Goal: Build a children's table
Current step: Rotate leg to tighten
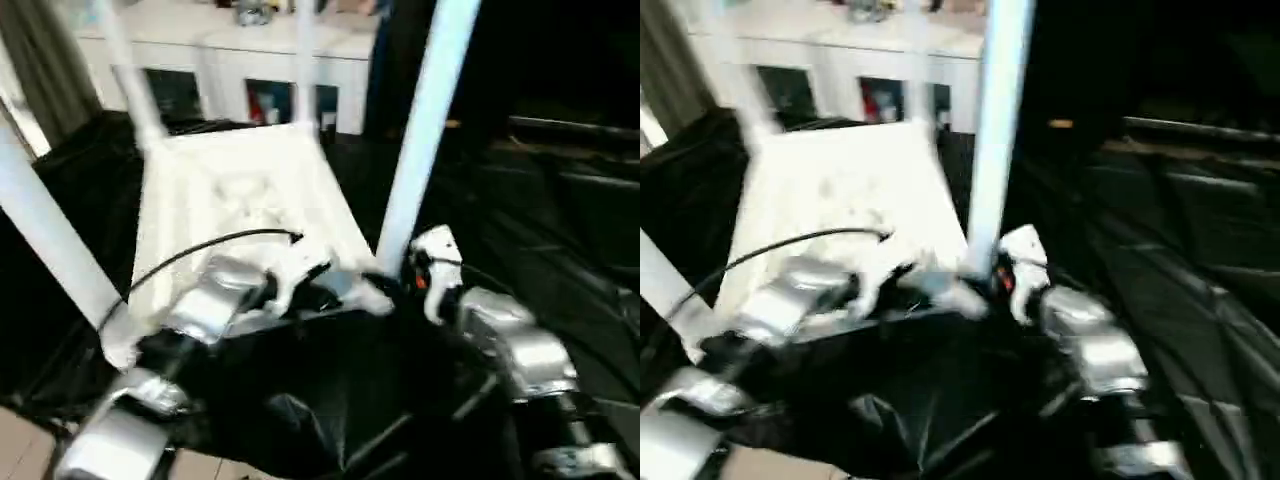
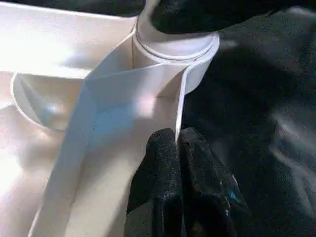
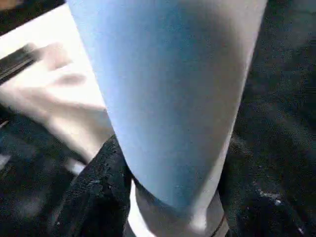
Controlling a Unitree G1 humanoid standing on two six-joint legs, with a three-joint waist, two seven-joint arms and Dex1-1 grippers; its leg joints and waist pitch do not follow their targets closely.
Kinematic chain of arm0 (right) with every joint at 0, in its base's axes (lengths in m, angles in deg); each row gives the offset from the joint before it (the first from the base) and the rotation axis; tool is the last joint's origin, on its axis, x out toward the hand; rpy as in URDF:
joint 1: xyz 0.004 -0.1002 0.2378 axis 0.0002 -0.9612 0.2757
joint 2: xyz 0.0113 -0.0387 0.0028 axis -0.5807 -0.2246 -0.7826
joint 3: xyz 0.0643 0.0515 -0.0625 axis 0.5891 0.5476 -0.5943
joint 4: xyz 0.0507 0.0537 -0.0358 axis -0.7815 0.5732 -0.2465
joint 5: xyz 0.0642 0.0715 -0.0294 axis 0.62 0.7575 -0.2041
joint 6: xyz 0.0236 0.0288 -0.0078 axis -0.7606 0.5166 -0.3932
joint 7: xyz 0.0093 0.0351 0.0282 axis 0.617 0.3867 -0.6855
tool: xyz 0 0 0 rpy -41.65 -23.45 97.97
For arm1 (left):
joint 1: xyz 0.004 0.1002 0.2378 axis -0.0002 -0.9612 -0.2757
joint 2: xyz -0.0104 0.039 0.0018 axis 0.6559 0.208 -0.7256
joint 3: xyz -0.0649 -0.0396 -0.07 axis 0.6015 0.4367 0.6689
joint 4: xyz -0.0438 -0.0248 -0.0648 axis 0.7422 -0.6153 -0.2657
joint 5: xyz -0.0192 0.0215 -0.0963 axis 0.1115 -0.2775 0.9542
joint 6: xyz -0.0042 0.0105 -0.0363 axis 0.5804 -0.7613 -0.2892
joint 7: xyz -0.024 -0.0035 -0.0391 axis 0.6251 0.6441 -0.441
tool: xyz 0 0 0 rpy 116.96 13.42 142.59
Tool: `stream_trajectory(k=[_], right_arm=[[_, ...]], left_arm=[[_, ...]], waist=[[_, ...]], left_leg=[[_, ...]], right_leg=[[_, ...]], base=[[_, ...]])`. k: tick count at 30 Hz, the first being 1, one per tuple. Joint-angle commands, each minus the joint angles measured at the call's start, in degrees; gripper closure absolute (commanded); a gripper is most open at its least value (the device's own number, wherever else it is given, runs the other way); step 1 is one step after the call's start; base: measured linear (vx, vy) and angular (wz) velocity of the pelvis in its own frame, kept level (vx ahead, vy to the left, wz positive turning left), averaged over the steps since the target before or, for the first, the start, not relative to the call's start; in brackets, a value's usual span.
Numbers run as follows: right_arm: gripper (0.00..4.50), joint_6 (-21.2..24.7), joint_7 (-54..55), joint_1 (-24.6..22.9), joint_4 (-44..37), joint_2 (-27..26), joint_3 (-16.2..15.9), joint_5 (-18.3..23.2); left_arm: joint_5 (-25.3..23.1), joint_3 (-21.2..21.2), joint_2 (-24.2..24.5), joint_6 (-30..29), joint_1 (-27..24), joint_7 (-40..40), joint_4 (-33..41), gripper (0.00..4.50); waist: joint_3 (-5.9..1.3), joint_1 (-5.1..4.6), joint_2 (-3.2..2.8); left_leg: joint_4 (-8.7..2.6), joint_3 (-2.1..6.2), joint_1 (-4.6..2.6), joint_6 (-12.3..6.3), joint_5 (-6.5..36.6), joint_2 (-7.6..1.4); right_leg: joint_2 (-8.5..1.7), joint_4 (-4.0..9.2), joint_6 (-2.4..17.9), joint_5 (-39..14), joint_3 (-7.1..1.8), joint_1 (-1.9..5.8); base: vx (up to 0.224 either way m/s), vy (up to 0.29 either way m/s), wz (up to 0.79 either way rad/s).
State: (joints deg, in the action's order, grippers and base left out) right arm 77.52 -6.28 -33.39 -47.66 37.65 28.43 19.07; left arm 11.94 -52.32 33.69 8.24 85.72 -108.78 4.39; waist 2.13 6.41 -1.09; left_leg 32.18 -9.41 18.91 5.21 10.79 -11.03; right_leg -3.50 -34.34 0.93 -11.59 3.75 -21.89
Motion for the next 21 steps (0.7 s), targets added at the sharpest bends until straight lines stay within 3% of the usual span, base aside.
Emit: stream_trajectory(k=[1, 2, 4, 5, 9, 10, 11, 13, 16, 19, 21], right_arm=[[2.48, 2.68, 6.33, -0.78, 4.41, -4.12, -1.35, -0.82], [2.50, 2.29, 13.22, -0.02, 6.45, -7.11, 0.62, -2.01], [2.50, 0.94, 16.56, 0.68, 7.70, -8.96, 1.04, -3.07], [2.50, 0.94, 16.56, 0.68, 7.70, -8.96, 1.04, -3.07], [2.50, -1.65, 13.39, 1.34, 7.02, -10.58, -1.63, -3.60], [2.50, -1.90, 12.15, 1.20, 6.50, -10.59, -1.51, -3.01], [1.96, -1.68, 9.56, 1.02, 5.59, -10.28, -1.34, -1.65], [1.82, -1.50, 7.92, 0.95, 5.09, -10.05, -1.19, -0.73], [1.46, -1.04, -1.89, 0.30, 2.32, -5.83, -3.29, 1.78], [1.46, -0.35, -9.43, -0.59, -0.92, -1.64, -5.32, 3.13], [1.46, 0.02, -13.25, -1.01, -2.60, 0.83, -5.97, 3.76]], left_arm=[[-1.16, 1.10, -1.93, -1.10, 0.90, 6.74, -2.58, 4.50], [-1.50, 1.13, -3.99, -1.21, 1.32, 8.74, -3.37, 4.50], [-1.68, 1.17, -5.37, -1.15, 1.56, 9.91, -4.08, 4.50], [-1.68, 1.17, -5.37, -1.15, 1.56, 9.91, -4.08, 4.50], [-2.11, 0.81, -6.36, -0.18, 1.75, 10.69, -5.42, 4.50], [-2.16, 0.74, -6.14, -0.06, 1.71, 10.10, -5.32, 4.50], [-2.07, 0.48, -5.66, 0.13, 1.56, 8.69, -4.94, 4.50], [-2.02, 0.34, -5.38, 0.25, 1.50, 7.76, -4.73, 4.50], [-0.32, -1.03, -3.05, 1.96, 0.34, 0.44, -1.61, 4.50], [0.47, -1.92, -0.83, 1.27, -0.90, -3.76, 0.92, 4.50], [0.42, -2.27, 0.24, 2.29, -1.43, -5.32, 1.17, 4.50]], waist=[[-2.15, -0.15, 0.38], [-2.14, -0.51, 0.24], [-2.27, -0.71, 0.15], [-2.35, -0.75, 0.22], [-2.59, -0.97, 0.20], [-2.62, -0.90, -0.04], [-2.56, -0.91, 0.16], [-2.61, -0.87, 0.15], [-2.65, -0.72, 0.75], [-2.72, -0.76, 0.46], [-2.73, -0.85, 0.47]], left_leg=[[-4.14, 0.70, 0.34, 0.04, 14.95, -1.56], [-4.21, 0.73, 0.45, 0.55, 14.91, -1.51], [-4.17, 0.79, 0.18, 0.86, 15.63, -1.54], [-4.22, 0.78, 0.38, 0.57, 15.05, -1.62], [-3.95, 0.52, 0.75, -0.30, 12.81, -1.52], [-3.95, 0.56, 0.72, -0.41, 12.48, -1.56], [-3.92, 0.49, 0.83, -0.86, 12.19, -1.49], [-3.92, 0.52, 0.98, -1.40, 11.53, -1.54], [-3.83, 0.43, 1.10, -2.37, 10.15, -1.63], [-3.63, 0.47, 1.32, -3.39, 8.10, -1.86], [-3.53, 0.34, 1.09, -3.56, 8.18, -1.83]], right_leg=[[-4.76, 6.22, 4.10, -27.21, -2.77, 1.52], [-4.70, 6.14, 4.57, -26.43, -2.74, 1.55], [-4.74, 6.12, 4.75, -25.58, -2.75, 1.50], [-4.69, 5.92, 5.23, -23.22, -2.85, 1.70], [-4.50, 5.21, 7.22, -15.55, -2.99, 2.21], [-4.57, 5.14, 7.52, -14.91, -3.01, 2.23], [-4.51, 5.16, 7.75, -14.34, -2.99, 2.36], [-4.59, 5.01, 8.04, -13.62, -2.97, 2.59], [-4.71, 4.93, 8.41, -12.87, -2.96, 2.80], [-4.63, 4.36, 9.75, -8.07, -2.88, 2.95], [-4.55, 4.32, 10.49, -7.75, -2.82, 2.84]], base=[[0.000, 0.000, 0.00], [0.000, 0.000, 0.00], [0.000, 0.000, 0.00], [0.000, 0.000, 0.00], [0.000, 0.000, 0.00], [0.000, 0.000, 0.00], [0.000, 0.000, 0.00], [0.000, 0.000, 0.00], [0.000, 0.000, 0.00], [0.000, 0.000, 0.00], [0.000, 0.000, 0.00]])
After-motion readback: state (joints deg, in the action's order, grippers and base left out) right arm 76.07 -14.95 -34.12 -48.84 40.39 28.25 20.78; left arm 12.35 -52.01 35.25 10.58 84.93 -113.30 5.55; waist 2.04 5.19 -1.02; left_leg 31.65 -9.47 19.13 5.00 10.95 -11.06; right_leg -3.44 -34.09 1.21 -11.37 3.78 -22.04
